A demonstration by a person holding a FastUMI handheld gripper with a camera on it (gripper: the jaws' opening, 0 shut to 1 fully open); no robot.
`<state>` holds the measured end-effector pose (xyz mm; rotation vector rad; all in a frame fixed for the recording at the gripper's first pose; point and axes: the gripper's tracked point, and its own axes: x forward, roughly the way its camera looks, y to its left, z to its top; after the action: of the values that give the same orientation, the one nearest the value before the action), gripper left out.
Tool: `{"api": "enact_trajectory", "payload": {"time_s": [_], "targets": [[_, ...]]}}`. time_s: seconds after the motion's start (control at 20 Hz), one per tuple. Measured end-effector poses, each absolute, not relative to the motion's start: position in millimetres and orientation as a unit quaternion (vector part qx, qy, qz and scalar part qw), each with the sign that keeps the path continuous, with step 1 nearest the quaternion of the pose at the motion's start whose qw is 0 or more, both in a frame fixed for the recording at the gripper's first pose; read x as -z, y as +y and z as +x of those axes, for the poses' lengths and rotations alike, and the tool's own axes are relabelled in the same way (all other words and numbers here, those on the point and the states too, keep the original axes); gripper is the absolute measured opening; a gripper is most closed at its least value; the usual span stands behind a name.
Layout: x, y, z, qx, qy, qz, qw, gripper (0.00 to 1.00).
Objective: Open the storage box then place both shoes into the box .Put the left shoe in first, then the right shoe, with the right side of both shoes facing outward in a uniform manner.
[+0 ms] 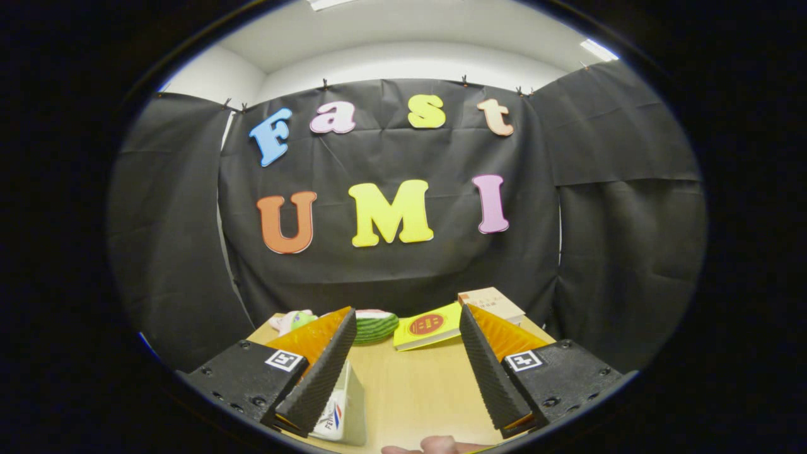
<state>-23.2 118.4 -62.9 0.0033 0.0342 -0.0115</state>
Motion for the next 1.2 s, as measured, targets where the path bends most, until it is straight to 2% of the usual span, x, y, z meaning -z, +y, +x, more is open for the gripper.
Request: {"api": "enact_trajectory", "payload": {"time_s": [1.2], "targets": [[57.9, 121.7, -20.4, 0.000, 0.011, -0.002, 1.000, 1.00]]}}
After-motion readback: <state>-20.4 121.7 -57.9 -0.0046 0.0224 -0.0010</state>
